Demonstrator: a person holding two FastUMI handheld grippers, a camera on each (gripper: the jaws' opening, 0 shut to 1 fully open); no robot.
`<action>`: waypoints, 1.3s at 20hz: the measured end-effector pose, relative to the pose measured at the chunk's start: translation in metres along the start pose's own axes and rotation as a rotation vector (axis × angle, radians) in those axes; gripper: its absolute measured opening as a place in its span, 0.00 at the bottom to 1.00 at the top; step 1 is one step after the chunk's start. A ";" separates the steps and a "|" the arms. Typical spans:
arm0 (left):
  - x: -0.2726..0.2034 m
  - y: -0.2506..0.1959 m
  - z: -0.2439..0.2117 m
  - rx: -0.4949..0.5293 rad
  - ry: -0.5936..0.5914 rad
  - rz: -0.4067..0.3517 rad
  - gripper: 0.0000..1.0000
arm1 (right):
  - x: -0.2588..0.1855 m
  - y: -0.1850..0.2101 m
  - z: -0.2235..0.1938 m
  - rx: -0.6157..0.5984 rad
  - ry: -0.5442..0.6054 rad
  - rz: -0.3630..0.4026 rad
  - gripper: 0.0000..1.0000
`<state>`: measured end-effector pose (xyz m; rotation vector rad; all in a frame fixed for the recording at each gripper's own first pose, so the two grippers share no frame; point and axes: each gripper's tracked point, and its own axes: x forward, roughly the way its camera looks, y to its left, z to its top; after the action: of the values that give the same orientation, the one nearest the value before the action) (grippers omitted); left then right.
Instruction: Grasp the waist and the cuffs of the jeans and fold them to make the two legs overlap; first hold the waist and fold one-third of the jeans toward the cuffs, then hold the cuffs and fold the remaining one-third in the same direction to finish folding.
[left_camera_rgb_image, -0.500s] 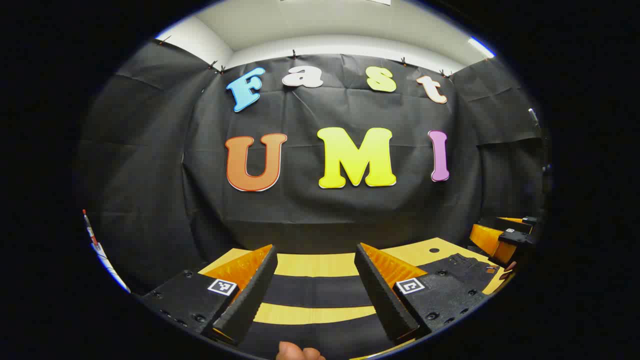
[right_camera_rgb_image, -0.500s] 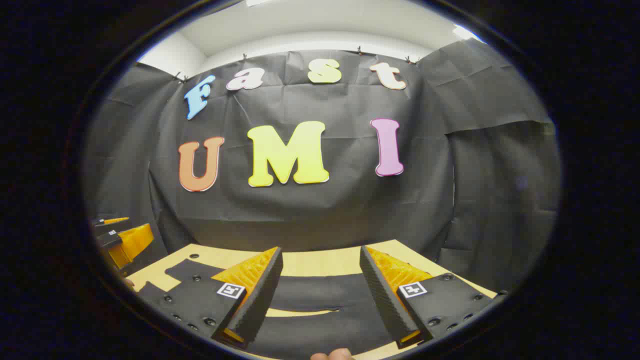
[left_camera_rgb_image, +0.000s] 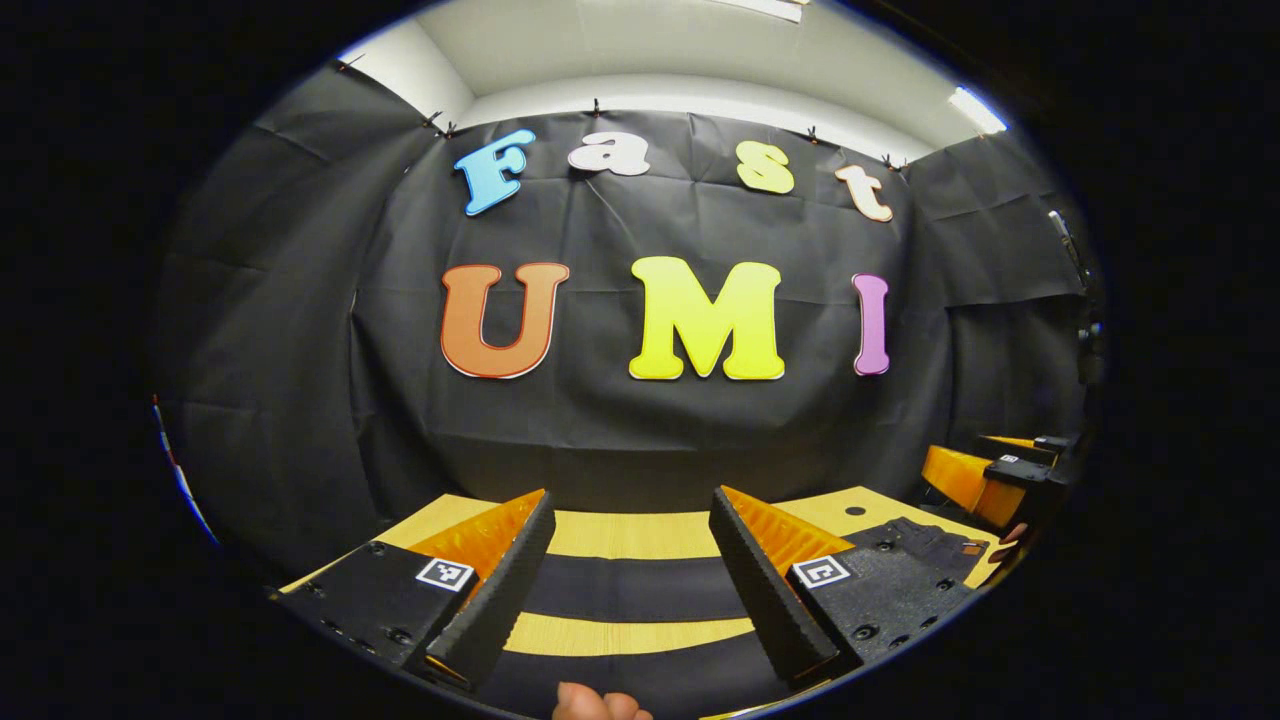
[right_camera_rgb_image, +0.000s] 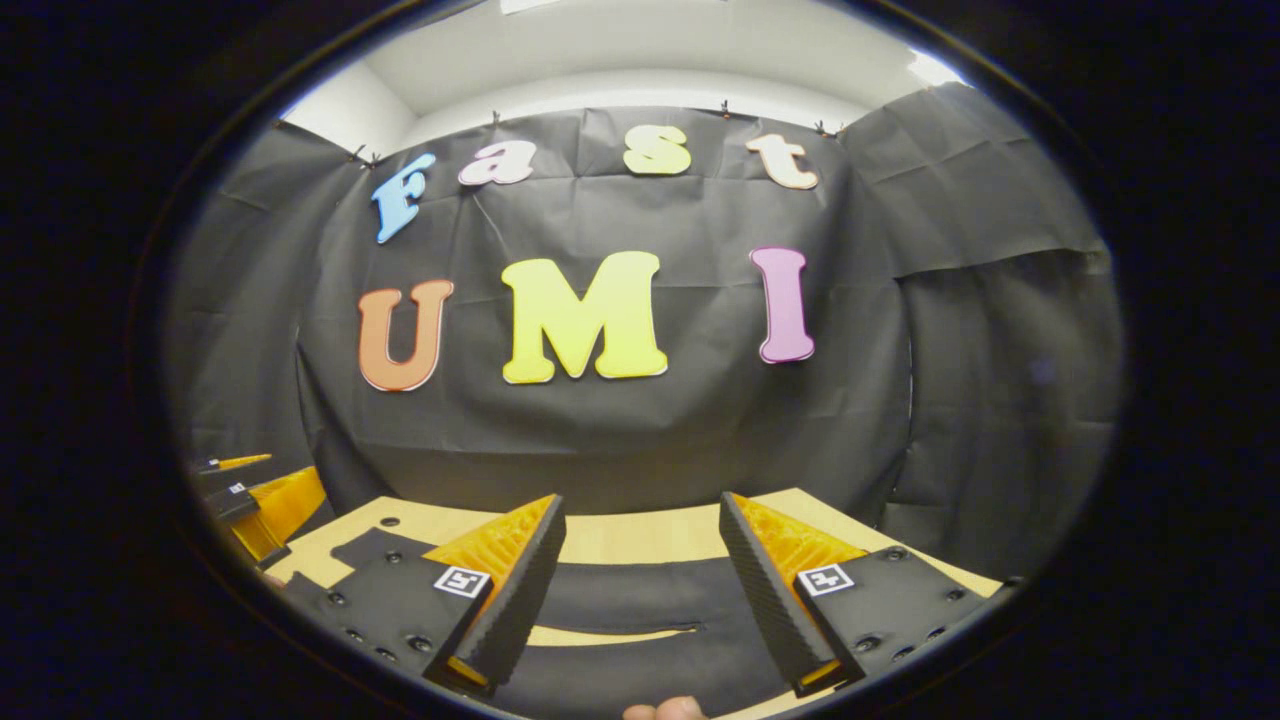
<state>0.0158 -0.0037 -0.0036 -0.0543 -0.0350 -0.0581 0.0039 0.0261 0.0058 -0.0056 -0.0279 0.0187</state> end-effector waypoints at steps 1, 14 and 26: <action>0.000 0.002 -0.001 -0.005 -0.001 0.003 1.00 | 0.000 0.002 -0.001 0.010 0.003 0.009 0.93; -0.010 0.036 -0.021 -0.011 0.068 0.105 1.00 | 0.007 0.010 -0.003 -0.048 0.014 0.068 0.95; -0.135 0.187 -0.189 -0.755 0.572 0.603 0.99 | 0.009 0.010 -0.018 -0.086 0.077 0.076 0.95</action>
<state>-0.1011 0.1800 -0.2072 -0.7964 0.5779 0.5212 0.0132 0.0361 -0.0123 -0.0929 0.0482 0.0930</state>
